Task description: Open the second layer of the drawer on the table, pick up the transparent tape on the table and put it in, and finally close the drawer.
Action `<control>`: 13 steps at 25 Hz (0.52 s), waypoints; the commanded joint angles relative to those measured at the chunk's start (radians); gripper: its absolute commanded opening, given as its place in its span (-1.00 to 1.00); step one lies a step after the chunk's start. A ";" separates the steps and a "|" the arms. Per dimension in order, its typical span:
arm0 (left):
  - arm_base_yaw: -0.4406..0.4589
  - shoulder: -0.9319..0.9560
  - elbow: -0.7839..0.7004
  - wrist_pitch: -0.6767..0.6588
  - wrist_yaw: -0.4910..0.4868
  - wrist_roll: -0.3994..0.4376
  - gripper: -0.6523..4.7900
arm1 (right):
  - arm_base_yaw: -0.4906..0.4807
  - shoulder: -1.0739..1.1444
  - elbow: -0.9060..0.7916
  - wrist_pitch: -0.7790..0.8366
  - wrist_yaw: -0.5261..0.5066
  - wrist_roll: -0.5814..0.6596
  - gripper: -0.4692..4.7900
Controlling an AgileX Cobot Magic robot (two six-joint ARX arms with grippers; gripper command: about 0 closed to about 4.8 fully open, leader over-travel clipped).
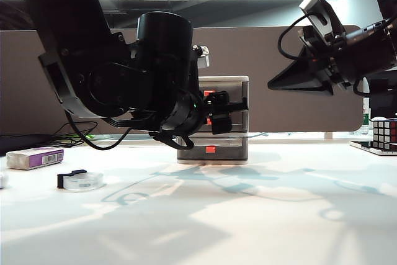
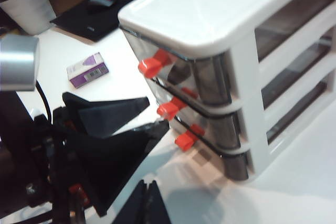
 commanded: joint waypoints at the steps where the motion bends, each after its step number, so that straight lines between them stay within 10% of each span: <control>1: 0.002 -0.002 0.002 0.016 0.012 -0.005 0.24 | 0.005 -0.003 0.006 0.030 -0.004 0.003 -0.84; 13: -0.001 0.029 0.040 0.037 0.019 -0.005 0.24 | 0.012 -0.003 0.006 0.039 -0.005 0.003 -0.84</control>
